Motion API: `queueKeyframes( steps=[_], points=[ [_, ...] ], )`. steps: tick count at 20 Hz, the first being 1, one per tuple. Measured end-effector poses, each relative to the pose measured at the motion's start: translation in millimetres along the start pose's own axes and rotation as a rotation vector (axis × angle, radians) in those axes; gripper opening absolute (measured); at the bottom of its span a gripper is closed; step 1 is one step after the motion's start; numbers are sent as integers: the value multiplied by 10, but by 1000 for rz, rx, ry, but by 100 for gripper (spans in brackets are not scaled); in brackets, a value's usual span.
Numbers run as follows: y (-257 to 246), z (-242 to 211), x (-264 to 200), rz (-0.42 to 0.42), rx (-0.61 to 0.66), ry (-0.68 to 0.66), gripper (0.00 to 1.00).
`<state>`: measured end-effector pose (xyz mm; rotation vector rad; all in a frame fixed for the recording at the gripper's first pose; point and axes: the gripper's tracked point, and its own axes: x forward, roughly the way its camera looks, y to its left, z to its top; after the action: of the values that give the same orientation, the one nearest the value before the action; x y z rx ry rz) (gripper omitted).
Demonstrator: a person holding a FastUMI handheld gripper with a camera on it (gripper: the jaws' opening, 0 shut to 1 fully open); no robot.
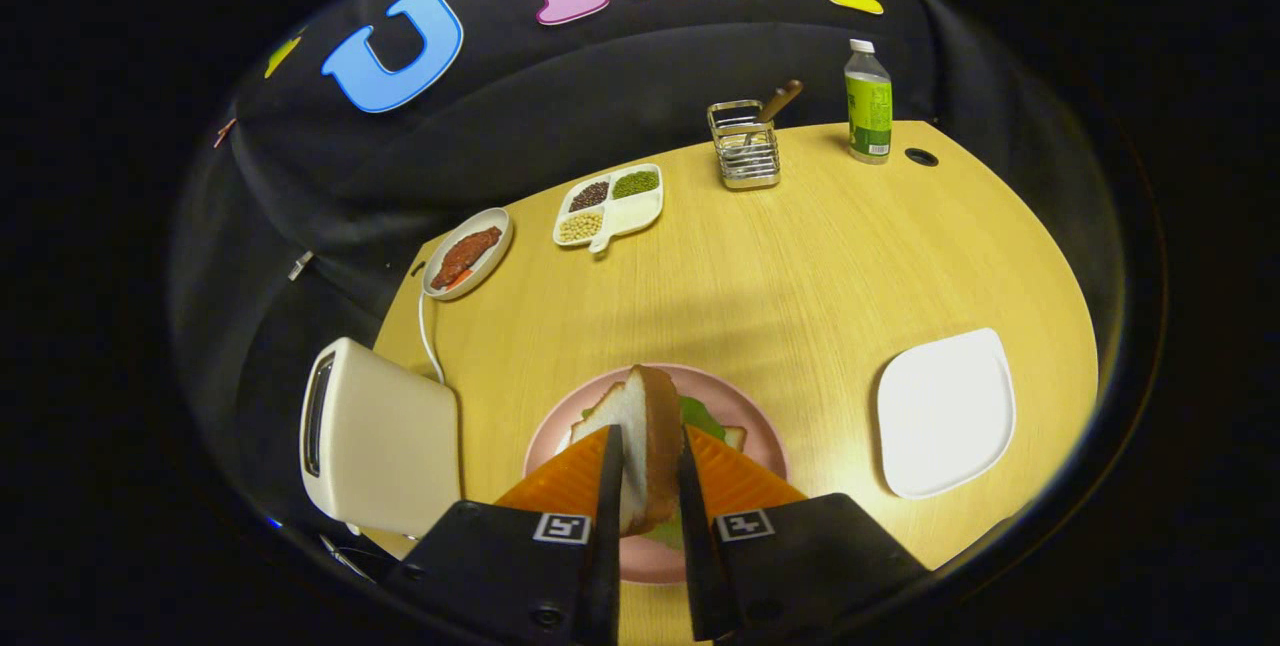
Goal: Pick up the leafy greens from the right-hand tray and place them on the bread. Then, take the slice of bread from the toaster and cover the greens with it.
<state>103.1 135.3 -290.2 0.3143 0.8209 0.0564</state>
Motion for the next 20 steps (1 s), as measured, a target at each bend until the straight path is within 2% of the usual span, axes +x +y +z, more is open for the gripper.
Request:
queueKeyframes(
  steps=[2, 5, 9, 14, 20],
  points=[
    [-89, -42, 2, -32, -36, 3, 43],
    [-157, -65, -55, -52, -89, -7, 80],
    [-118, -24, -151, -40, -160, -53, 100],
    [-42, 309, -447, -44, -218, -180, 99],
    [-12, 843, -1111, -48, -232, -359, 99]
  ],
)
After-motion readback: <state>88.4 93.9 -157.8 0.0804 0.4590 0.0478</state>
